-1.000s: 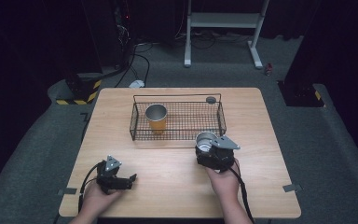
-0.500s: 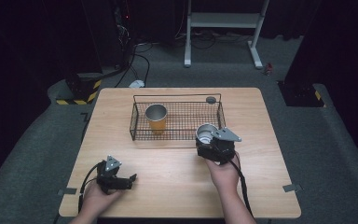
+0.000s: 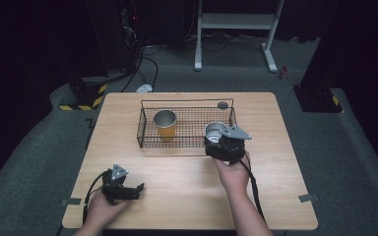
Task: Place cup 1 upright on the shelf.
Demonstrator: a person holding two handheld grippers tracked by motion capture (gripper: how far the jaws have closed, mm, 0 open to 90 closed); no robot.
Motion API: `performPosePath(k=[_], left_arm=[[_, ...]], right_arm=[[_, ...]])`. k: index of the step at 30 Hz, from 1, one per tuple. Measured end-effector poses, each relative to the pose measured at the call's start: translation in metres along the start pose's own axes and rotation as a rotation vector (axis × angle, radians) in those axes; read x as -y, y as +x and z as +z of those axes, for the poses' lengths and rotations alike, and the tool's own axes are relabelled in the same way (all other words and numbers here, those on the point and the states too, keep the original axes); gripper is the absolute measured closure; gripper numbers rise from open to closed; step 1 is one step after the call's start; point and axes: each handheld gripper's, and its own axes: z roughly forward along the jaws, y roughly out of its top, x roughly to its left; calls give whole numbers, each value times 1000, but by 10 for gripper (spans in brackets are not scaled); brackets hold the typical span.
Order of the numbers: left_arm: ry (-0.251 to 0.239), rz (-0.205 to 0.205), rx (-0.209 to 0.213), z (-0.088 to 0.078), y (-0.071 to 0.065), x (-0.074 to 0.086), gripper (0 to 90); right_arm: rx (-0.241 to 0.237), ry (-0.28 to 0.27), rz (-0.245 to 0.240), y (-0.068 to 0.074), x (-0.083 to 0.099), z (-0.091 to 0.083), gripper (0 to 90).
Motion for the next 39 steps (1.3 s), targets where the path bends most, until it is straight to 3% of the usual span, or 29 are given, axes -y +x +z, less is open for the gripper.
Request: performPosePath(k=[13,20,39], left_arm=[[0,0,0,0,0,0,2],[0,-1,0,0,0,0,2],[-1,-1,0,0,0,0,2]], right_arm=[[22,-7,4,-4,-20,13,185],[32,6,11,-9,-34,28,185],[82,44,23,-19,-49,67,185]])
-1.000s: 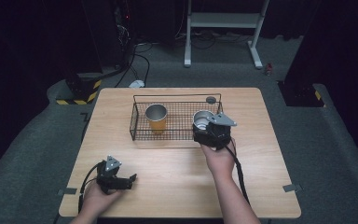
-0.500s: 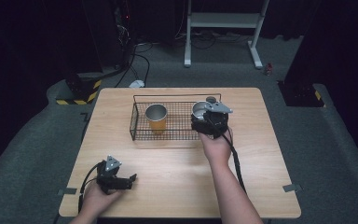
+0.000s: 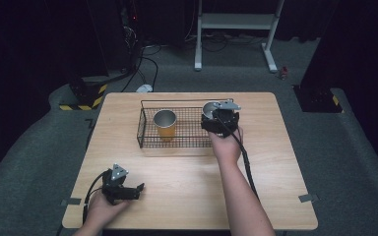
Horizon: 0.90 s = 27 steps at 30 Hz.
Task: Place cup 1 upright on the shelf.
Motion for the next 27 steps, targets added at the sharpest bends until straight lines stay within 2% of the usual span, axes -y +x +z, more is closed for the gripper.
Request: performPosePath(k=[6,8,12,16,17,22,27], left_arm=[[0,0,0,0,0,0,2],[0,0,0,0,0,0,2],[1,0,0,0,0,0,2],[1,1,0,0,0,0,2],[1,1,0,0,0,0,2],[1,1,0,0,0,0,2],[1,0,0,0,0,0,3]], right_arm=[[5,7,19,-2,1,5,185],[8,30,26,-3,3,10,185],[13,37,21,-4,4,14,185],[10,56,38,-6,5,20,185],[16,82,40,-6,5,23,185],[15,96,27,-6,5,28,185],[14,131,10,-1,7,37,185]])
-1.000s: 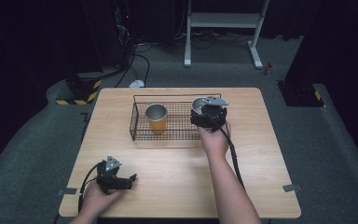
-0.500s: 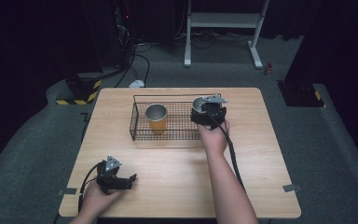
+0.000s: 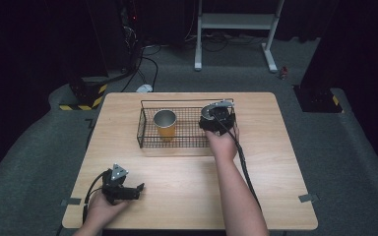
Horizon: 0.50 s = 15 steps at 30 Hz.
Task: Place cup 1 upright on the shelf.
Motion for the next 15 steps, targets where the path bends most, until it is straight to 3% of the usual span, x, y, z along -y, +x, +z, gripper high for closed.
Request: performPosePath(k=[15], left_arm=[[0,1,0,0,0,0,3]], right_arm=[[-3,76,-9,5,3,19,185]])
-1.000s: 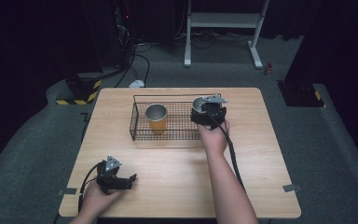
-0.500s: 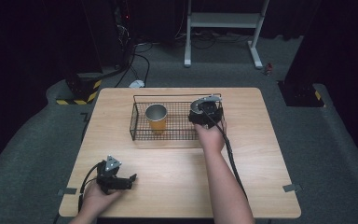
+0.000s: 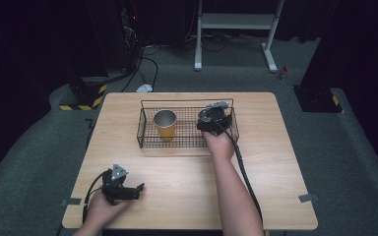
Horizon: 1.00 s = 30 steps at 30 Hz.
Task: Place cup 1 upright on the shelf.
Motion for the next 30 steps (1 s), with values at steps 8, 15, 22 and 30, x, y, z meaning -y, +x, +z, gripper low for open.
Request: performPosePath(k=[8,15,22,30], left_arm=[[0,0,0,0,0,0,3],[0,-1,0,0,0,0,3],[-1,-1,0,0,0,0,3],[-1,-2,1,0,0,0,4]], right_arm=[[-1,31,-3,1,2,7,185],[0,43,3,2,3,11,185],[-3,66,8,1,5,15,185],[-5,76,-9,5,6,17,185]])
